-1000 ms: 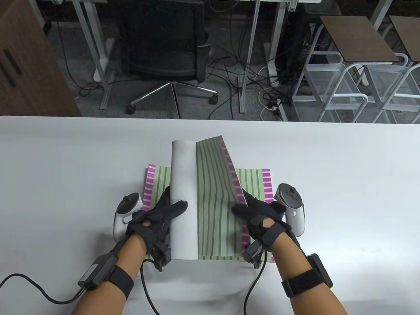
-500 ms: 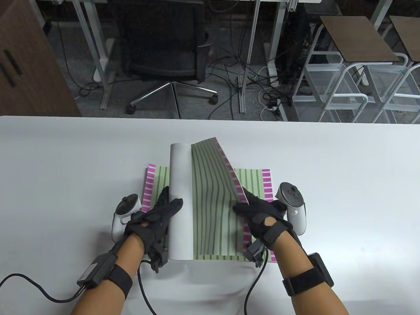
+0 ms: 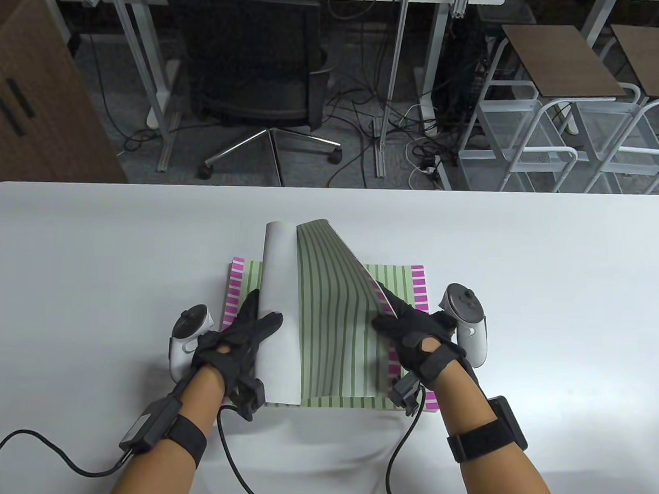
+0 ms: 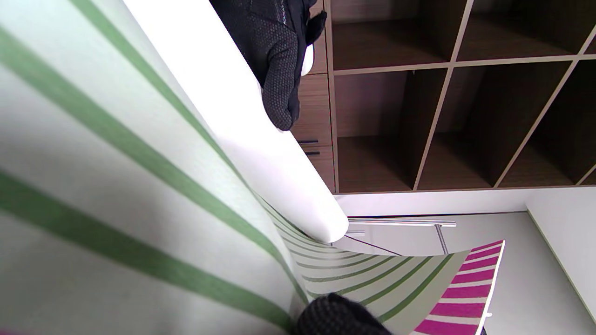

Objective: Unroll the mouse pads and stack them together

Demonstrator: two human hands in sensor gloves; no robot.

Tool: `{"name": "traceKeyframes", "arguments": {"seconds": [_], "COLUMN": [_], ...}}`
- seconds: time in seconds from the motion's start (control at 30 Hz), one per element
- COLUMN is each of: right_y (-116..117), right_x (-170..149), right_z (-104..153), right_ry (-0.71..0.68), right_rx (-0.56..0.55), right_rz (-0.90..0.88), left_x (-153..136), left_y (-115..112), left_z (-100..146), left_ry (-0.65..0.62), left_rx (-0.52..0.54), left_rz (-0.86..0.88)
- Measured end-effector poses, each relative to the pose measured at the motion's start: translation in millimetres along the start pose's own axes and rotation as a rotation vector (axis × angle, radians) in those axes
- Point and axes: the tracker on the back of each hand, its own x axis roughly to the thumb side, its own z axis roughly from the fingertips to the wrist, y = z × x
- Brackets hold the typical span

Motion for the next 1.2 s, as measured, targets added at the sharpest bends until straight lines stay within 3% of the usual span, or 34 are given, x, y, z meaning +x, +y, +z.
{"name": "traceKeyframes", "arguments": {"seconds": [0.23,0.4,0.6,0.9,1.2], "right_y": [-3,3,7,-6,-11], "right_x": [3,4,11,15,18], "right_z": [1,0,1,5,7], "right_ry": [-0.012,-0.015,-0.03,-0.047,-0.059], "right_rx": [-0.002,0.016,0.034,0.011,0.003], "right_rz": [-0.017,0.001,0.021,-0.044,-0.076], "left_x": [0,-3,-4,-5,-5], "left_y": [12,5,-4,10,14], "left_z": [2,1,-2,3,5], "left_ry": [-0.025,-0.006,0.033,0.036,0.01], "left_rx": [0.019,-0.062,-0.018,0.066,0.01], "left_rz": [0.003,-0.034,-0.141,-0.015,0.094]}}
